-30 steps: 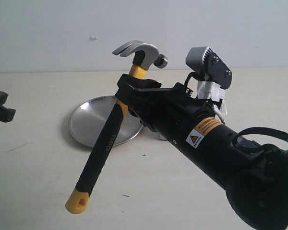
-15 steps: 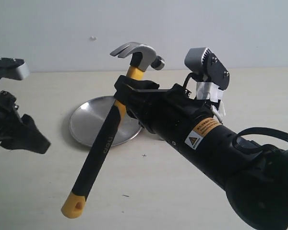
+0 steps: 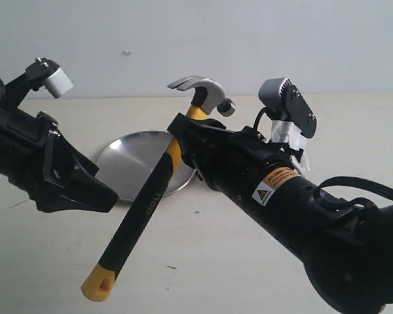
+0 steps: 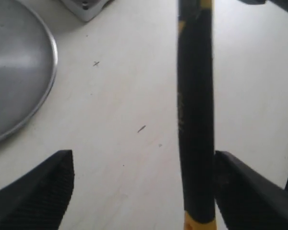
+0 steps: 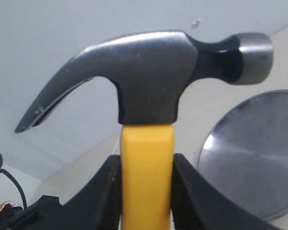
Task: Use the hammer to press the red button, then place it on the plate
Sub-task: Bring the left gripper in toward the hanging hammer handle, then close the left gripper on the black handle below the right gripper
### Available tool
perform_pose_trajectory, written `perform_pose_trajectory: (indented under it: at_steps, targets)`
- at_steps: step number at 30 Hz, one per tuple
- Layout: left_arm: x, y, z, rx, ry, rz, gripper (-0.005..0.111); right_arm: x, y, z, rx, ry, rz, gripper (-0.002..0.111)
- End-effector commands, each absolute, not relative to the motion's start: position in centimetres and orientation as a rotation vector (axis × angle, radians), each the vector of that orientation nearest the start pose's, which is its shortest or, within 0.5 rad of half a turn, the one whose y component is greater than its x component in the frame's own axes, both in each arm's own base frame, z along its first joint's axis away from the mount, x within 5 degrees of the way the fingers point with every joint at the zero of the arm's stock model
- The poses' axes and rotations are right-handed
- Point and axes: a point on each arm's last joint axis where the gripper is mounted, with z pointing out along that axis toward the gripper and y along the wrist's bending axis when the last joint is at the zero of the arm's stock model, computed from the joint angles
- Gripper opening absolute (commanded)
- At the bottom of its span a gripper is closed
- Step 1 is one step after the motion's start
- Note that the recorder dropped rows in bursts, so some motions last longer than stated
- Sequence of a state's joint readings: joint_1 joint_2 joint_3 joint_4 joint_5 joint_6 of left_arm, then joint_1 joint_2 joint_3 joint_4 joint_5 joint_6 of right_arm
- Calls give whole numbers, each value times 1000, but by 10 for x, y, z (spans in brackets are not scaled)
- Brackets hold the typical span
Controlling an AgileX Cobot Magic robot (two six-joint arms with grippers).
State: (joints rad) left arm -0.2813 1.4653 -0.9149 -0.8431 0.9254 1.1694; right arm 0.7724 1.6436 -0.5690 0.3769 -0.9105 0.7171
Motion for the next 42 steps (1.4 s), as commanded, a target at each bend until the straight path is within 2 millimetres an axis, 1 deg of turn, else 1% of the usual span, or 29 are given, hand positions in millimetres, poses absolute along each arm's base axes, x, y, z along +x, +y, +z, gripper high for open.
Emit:
perform_pose_trajectory:
  at_steps: [1, 9, 15, 19, 26, 32, 39, 42]
  targets:
    - [239, -139, 252, 1268, 2220, -815, 77, 237, 192, 203, 411, 1669, 1068, 0]
    - [230, -157, 246, 1329, 2215, -865, 77, 238, 190, 202, 446, 1665, 1060, 0]
    - [233, -166, 235, 1318, 2255, -892, 77, 238, 190, 202, 446, 1665, 1060, 0]
    - [237, -169, 225, 1291, 2290, -921, 77, 238, 190, 202, 441, 1665, 1061, 0]
    - [240, -172, 207, 1305, 2353, -982, 77, 238, 190, 202, 441, 1665, 1061, 0]
    - [243, -175, 199, 1256, 2385, -1022, 77, 238, 190, 202, 439, 1666, 1062, 0]
    - [247, -177, 184, 1244, 2433, -1041, 77, 238, 190, 202, 437, 1666, 1062, 0]
    - [250, -177, 180, 1225, 2443, -1011, 75, 238, 190, 202, 437, 1666, 1062, 0]
